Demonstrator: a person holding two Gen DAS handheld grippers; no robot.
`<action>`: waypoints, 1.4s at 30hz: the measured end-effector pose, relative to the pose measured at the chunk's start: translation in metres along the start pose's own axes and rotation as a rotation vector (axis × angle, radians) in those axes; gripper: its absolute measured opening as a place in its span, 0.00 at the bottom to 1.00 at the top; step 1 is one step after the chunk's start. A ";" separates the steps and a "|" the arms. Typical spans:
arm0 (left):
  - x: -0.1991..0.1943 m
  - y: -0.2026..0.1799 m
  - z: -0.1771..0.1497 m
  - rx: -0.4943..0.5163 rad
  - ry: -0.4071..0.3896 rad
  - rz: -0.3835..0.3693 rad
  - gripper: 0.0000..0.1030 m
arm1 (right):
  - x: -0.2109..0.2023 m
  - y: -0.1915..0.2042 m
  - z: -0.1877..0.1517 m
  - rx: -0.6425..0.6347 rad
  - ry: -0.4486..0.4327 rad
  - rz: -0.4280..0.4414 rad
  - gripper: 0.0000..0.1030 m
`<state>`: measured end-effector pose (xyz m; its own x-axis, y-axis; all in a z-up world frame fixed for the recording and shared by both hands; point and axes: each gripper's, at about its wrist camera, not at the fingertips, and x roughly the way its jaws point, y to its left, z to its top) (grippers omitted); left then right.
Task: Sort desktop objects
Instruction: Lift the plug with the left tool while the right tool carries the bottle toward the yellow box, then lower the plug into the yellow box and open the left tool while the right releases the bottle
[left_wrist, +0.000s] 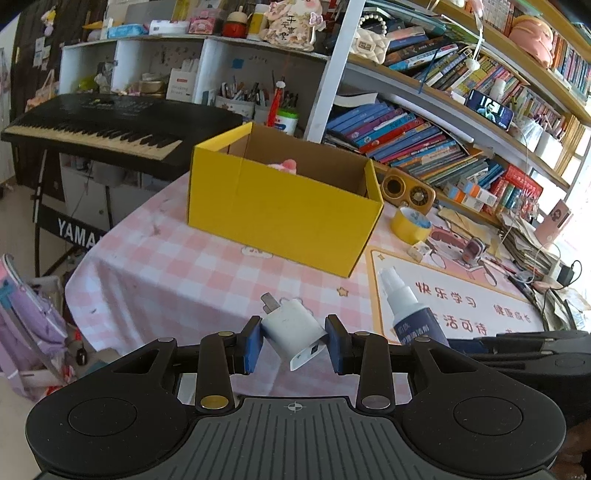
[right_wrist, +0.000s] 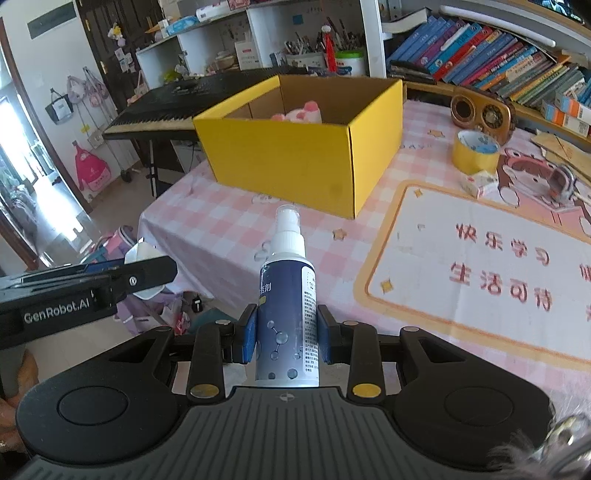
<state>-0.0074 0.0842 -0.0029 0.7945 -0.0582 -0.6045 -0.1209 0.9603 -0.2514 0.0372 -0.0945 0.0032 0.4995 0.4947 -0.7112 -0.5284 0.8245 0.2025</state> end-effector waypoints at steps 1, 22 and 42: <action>0.002 0.000 0.003 -0.001 -0.003 0.001 0.34 | 0.002 -0.001 0.004 -0.001 -0.004 0.004 0.29; 0.065 -0.014 0.118 0.044 -0.162 0.028 0.34 | 0.039 -0.048 0.152 -0.082 -0.192 0.059 0.29; 0.178 -0.015 0.174 0.126 -0.082 0.113 0.34 | 0.149 -0.067 0.239 -0.311 -0.076 0.055 0.29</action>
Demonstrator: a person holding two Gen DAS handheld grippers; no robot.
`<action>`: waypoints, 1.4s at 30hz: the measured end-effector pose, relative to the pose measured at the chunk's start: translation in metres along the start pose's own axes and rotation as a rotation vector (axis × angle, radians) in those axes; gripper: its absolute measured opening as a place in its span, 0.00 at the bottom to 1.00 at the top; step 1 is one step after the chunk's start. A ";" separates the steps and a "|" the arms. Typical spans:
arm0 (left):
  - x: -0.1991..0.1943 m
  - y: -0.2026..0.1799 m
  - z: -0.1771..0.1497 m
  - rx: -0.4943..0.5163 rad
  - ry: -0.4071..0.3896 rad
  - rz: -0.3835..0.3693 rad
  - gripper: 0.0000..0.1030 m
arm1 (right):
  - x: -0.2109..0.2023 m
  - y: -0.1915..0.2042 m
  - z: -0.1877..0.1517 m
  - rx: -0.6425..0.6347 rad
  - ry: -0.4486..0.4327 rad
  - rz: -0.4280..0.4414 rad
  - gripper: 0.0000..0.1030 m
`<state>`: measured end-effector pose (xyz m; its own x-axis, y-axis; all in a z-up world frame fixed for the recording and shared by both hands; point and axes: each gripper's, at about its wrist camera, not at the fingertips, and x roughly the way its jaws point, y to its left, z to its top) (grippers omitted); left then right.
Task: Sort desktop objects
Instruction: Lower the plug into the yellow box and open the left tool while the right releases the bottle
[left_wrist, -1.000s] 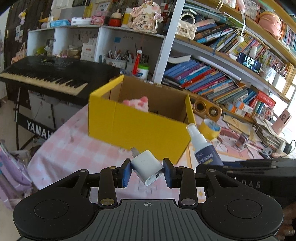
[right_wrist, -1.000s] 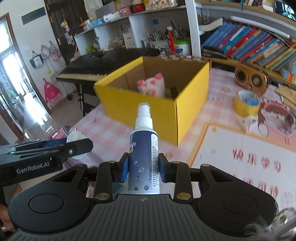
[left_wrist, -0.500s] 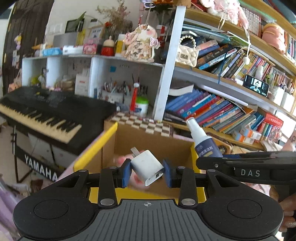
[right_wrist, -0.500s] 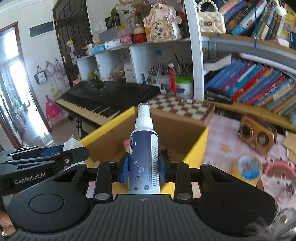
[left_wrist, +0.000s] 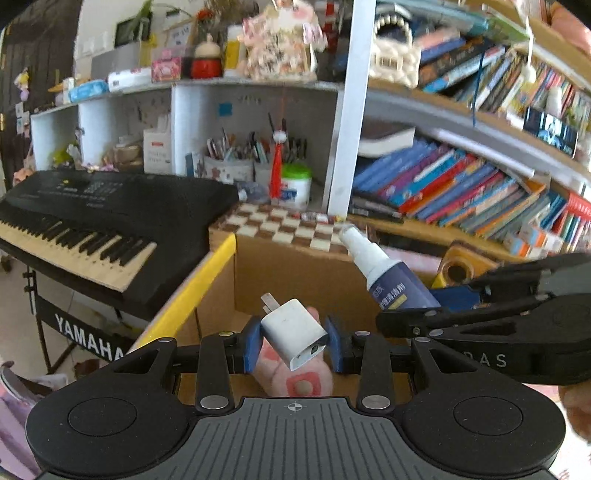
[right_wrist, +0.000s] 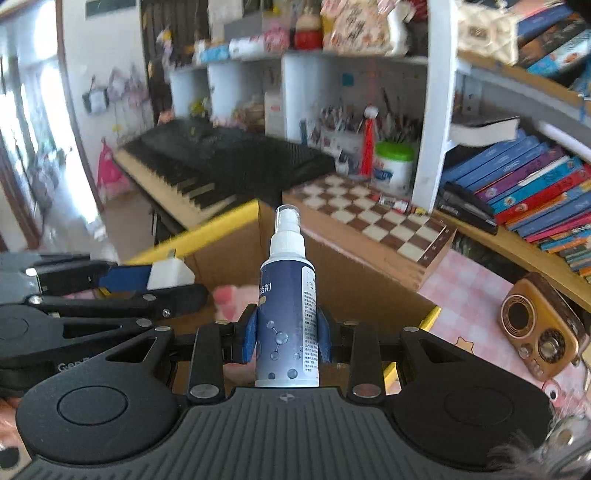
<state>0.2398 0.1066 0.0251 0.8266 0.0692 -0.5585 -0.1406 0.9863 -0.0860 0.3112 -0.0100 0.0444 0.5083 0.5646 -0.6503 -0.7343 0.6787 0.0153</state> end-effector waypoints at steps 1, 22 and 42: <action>0.005 -0.001 -0.001 0.008 0.018 0.002 0.34 | 0.006 -0.001 0.000 -0.025 0.019 0.001 0.29; 0.045 -0.035 -0.036 0.215 0.253 -0.035 0.34 | 0.084 0.005 -0.016 -0.328 0.352 0.050 0.29; -0.001 -0.027 -0.029 0.130 0.112 -0.006 0.71 | 0.036 -0.002 -0.007 -0.144 0.140 -0.003 0.44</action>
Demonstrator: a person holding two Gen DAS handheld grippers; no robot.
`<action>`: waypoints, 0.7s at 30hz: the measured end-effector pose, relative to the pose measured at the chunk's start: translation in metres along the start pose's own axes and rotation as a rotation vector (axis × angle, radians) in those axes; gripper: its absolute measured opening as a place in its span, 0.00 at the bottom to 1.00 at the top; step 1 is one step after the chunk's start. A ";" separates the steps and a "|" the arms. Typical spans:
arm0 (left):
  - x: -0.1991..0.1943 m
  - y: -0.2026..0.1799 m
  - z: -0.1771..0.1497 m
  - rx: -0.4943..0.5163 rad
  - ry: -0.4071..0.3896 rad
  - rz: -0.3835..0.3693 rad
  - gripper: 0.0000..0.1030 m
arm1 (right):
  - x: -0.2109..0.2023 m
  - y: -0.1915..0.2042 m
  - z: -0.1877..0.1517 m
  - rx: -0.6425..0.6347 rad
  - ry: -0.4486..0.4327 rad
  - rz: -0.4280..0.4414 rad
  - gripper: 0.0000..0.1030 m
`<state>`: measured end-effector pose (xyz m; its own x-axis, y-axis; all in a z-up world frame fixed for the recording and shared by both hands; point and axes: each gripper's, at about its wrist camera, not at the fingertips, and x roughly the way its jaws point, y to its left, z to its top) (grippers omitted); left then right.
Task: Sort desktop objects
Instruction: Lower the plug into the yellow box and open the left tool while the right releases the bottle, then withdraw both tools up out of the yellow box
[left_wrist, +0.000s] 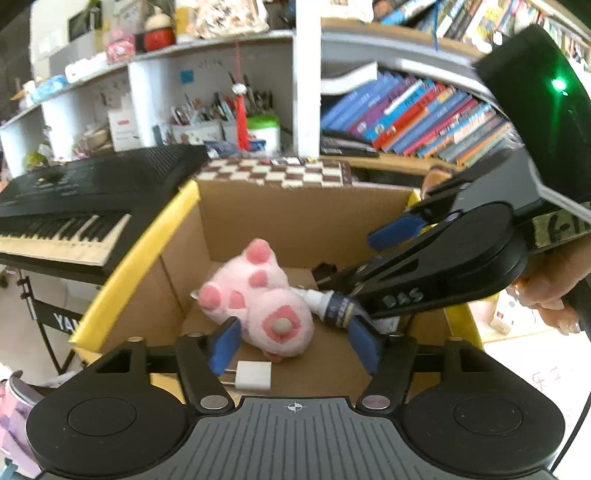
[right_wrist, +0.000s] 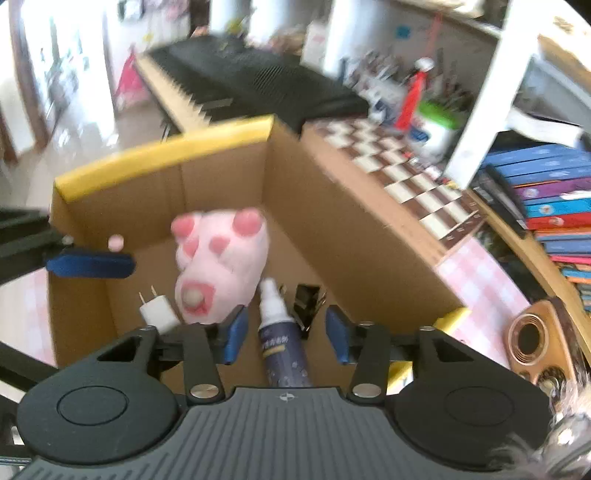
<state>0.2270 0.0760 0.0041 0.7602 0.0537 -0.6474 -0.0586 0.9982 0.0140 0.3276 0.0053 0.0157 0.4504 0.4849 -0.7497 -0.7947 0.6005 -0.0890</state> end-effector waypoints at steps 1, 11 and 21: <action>-0.005 0.002 0.000 -0.006 -0.013 0.008 0.75 | -0.005 -0.002 0.000 0.022 -0.016 -0.009 0.44; -0.052 0.022 -0.006 -0.095 -0.135 0.053 0.85 | -0.068 -0.008 -0.022 0.234 -0.160 -0.106 0.44; -0.092 0.032 -0.024 -0.123 -0.209 0.072 0.89 | -0.128 0.019 -0.076 0.342 -0.270 -0.268 0.44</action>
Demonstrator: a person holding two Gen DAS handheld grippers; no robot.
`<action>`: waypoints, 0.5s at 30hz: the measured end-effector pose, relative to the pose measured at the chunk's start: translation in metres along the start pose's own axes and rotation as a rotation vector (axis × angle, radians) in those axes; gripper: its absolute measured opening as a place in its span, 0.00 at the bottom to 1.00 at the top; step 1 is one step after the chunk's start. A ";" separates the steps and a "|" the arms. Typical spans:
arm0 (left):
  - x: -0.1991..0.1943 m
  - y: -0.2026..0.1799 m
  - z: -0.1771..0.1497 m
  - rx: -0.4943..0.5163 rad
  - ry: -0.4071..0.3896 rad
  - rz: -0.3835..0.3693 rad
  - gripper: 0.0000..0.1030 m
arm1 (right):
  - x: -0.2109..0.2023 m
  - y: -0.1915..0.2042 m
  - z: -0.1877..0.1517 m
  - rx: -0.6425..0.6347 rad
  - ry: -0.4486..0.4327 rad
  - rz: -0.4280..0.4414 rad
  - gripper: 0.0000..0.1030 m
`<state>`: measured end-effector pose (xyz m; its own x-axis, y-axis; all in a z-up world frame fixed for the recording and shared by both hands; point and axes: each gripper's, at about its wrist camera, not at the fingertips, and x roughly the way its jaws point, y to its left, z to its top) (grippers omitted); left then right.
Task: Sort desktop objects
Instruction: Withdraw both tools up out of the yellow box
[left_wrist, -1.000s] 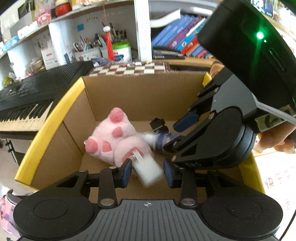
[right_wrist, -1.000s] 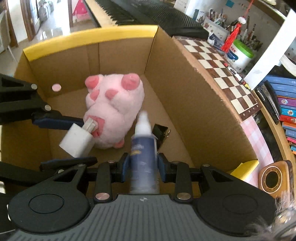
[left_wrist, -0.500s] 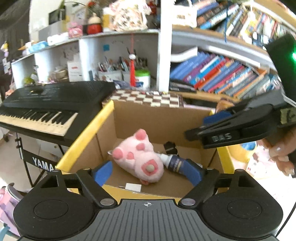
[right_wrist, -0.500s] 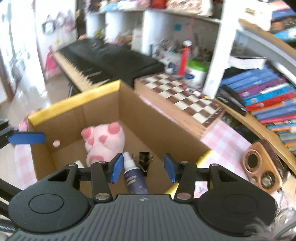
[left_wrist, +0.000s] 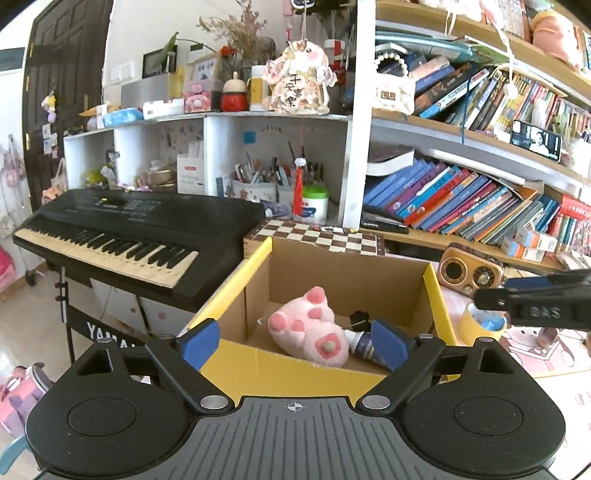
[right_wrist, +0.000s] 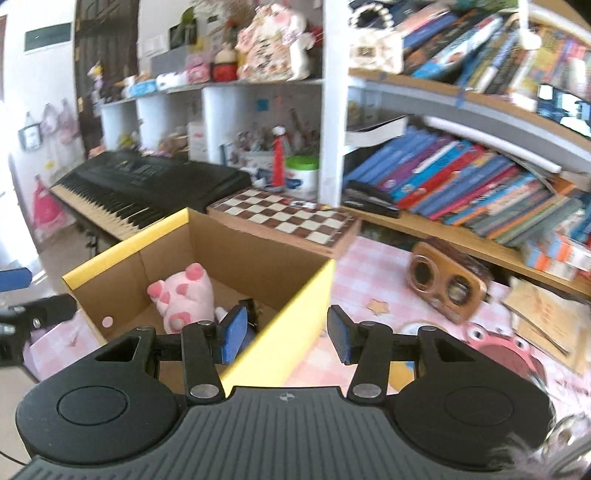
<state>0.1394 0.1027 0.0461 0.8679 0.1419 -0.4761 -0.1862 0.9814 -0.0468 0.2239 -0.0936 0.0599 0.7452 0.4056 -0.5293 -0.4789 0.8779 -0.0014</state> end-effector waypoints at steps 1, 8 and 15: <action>-0.004 0.001 -0.002 -0.002 -0.003 -0.006 0.89 | -0.007 0.000 -0.004 0.007 -0.010 -0.014 0.44; -0.028 0.002 -0.009 0.027 -0.010 -0.055 0.89 | -0.053 0.008 -0.031 0.030 -0.059 -0.083 0.45; -0.054 0.001 -0.022 0.033 -0.025 -0.070 0.89 | -0.090 0.023 -0.058 0.039 -0.079 -0.125 0.45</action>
<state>0.0820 0.0936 0.0530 0.8897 0.0756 -0.4503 -0.1095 0.9927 -0.0498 0.1192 -0.1246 0.0580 0.8329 0.3100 -0.4585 -0.3626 0.9315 -0.0290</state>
